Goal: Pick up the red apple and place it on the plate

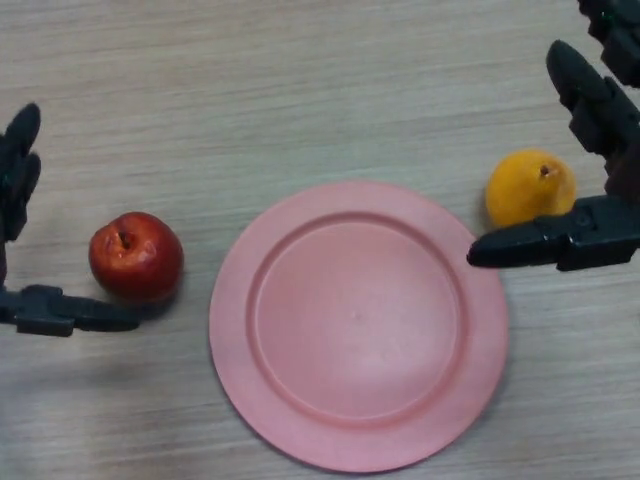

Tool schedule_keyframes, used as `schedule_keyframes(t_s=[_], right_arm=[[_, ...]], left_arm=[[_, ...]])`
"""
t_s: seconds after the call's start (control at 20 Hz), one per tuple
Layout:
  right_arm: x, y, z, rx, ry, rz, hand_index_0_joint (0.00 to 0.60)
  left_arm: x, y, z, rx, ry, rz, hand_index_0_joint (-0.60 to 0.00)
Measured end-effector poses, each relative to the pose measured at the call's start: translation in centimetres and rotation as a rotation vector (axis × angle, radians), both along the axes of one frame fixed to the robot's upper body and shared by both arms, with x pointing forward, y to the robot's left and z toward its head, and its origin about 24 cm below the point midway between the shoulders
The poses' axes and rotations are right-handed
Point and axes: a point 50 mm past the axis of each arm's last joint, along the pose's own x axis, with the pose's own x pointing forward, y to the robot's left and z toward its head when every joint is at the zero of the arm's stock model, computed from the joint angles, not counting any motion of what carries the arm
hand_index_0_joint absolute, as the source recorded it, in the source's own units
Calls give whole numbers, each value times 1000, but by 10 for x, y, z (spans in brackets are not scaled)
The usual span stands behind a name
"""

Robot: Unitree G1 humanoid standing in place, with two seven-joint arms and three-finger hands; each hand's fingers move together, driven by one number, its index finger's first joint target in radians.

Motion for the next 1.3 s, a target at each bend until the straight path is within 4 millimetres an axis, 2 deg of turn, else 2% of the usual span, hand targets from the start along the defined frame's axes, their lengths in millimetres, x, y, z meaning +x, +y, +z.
schedule_keyframes(t_s=[0.3,0.45,0.5,0.55,0.6,0.65,0.7,0.75,0.85,1.05,1.15,1.25,1.3], right_arm=[[2,0,9,-20,-38,-30,0],[2,-4,12,-36,-55,-61,0],[2,-5,12,-56,-58,-67,0],[2,-6,12,-87,-62,-79,0],[2,-7,13,-92,-64,-81,0],[2,-7,13,-94,-64,-77,0],[1,-6,14,-121,-76,-66,0],[-1,-6,15,-143,-91,-60,0],[-5,-5,20,-160,-127,-61,0],[-6,-6,17,-153,-112,-51,0],[-10,-5,18,-153,-128,-49,0],[-10,-5,18,-151,-129,-49,0],[-11,-5,18,-149,-129,-52,0]], left_arm=[[12,-21,-20,24,41,-89,0],[18,-25,-34,122,79,-97,0],[20,-27,-36,114,80,-91,-50],[21,-27,-36,119,74,-87,-150],[22,-27,-33,125,49,-76,-300],[23,-27,-32,149,34,-76,-400],[23,-28,-33,198,40,-81,-544],[21,-28,-34,213,41,-86,-600],[18,-24,-31,229,33,-83,-600],[17,-19,-25,222,5,-43,-600],[13,-18,-1,257,-95,-23,-600],[4,-23,36,250,-231,-5,-600],[-6,-33,52,137,-268,-26,-600]])
